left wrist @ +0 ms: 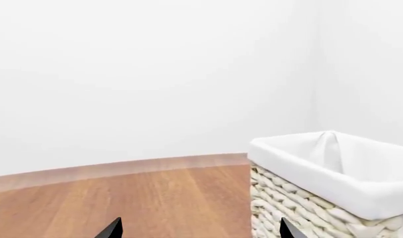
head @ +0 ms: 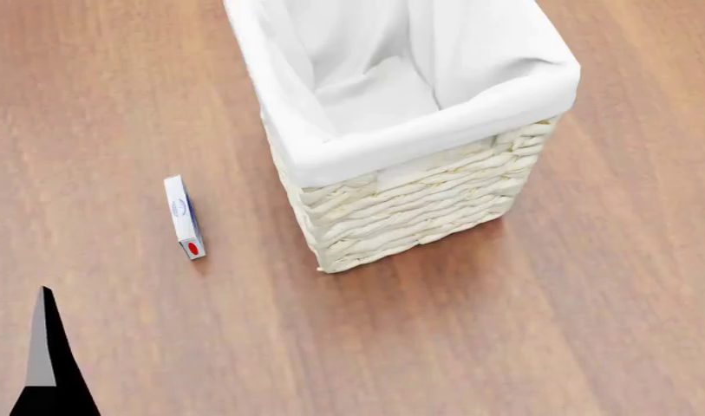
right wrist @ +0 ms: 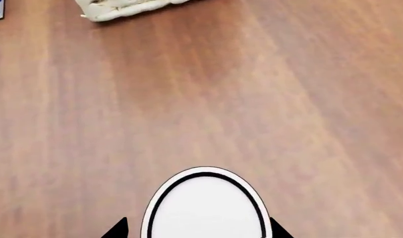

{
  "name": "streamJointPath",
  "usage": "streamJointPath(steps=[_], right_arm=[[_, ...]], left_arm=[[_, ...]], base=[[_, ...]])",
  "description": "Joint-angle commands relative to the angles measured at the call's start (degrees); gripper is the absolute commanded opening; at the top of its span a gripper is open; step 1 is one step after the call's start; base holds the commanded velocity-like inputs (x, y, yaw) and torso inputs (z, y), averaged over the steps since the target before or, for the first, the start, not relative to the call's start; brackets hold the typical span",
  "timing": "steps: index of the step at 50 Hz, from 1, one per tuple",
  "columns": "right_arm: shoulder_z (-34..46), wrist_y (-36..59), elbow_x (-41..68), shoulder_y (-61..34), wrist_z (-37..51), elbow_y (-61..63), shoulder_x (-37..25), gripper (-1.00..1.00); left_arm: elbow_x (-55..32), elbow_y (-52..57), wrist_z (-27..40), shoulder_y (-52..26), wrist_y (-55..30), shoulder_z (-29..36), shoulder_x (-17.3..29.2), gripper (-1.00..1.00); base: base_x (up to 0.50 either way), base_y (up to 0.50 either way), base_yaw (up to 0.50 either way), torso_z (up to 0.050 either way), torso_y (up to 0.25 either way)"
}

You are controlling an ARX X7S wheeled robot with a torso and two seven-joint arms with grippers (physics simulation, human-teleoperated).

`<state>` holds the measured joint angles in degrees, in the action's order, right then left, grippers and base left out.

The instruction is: Pick up the alphabet soup and the cream cheese box, and put them in the basket.

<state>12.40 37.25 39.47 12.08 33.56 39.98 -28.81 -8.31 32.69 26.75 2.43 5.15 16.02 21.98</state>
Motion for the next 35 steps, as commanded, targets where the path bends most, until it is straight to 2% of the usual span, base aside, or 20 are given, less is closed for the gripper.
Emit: streamJointPath(steps=[1, 33, 34, 35], right_arm=[[0.9, -0.1, -0.6, -1.2, -0.4, -1.6, 0.2, 1.00], [3.0, -1.8, -2.7, -2.2, -1.4, -5.5, 0.9, 1.00], [3.0, -1.8, -2.7, -2.3, -1.3, -5.5, 0.9, -1.00], [3.0, -1.9, -2.8, -2.3, -1.4, -5.7, 1.0, -1.00]], left_arm=[[0.1, 0.2, 0.4, 0.0, -0.3, -0.1, 0.2, 1.00], [0.2, 0.4, 1.1, 0.0, -0.6, 0.0, 0.6, 1.00], [0.1, 0.3, 1.2, 0.1, -0.5, -0.1, 0.7, 1.00], [0.0, 0.2, 1.2, 0.0, -0.5, -0.2, 0.7, 1.00]], base=[[0.00, 0.00, 0.00, 0.000, 0.000], [0.00, 0.00, 0.00, 0.000, 0.000], [0.00, 0.00, 0.00, 0.000, 0.000], [0.00, 0.00, 0.00, 0.000, 0.000]])
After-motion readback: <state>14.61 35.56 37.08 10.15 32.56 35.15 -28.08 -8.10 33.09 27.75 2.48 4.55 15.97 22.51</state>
